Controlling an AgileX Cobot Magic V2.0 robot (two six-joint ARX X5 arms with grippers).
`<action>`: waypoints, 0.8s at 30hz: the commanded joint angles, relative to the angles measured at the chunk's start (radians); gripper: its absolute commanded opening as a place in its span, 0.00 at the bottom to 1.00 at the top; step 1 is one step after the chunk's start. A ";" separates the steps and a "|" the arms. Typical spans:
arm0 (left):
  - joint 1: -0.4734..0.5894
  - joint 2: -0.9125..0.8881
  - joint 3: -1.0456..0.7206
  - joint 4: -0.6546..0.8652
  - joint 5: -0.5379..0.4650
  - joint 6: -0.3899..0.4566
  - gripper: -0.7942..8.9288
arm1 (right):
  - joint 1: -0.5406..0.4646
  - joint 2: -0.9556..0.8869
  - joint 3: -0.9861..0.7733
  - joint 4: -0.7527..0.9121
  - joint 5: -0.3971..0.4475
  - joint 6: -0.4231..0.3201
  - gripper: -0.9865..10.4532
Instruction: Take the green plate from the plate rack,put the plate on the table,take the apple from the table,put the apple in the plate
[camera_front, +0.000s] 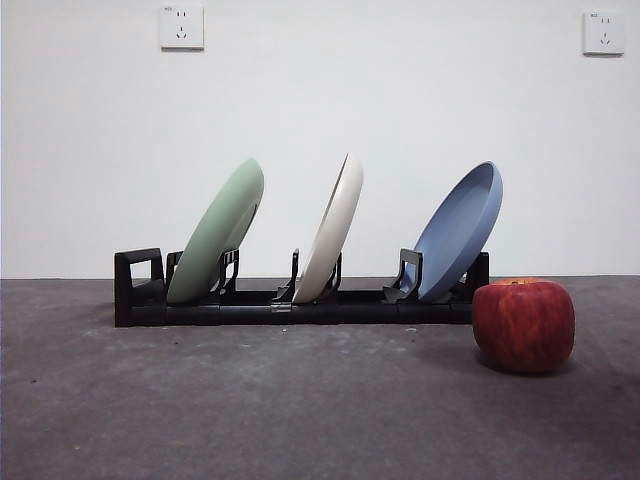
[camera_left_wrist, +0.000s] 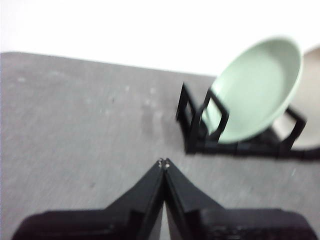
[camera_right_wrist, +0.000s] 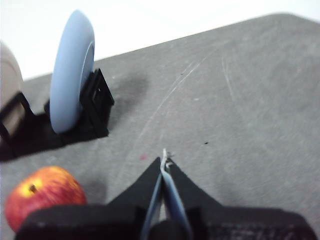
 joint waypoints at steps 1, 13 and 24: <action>0.002 0.000 0.010 0.031 0.031 -0.088 0.08 | 0.000 0.000 0.024 0.011 -0.001 0.125 0.08; 0.002 0.210 0.296 -0.080 0.181 -0.096 0.08 | 0.001 0.273 0.422 -0.035 -0.137 0.077 0.08; 0.001 0.605 0.735 -0.290 0.487 -0.096 0.08 | 0.002 0.731 0.918 -0.258 -0.554 0.064 0.08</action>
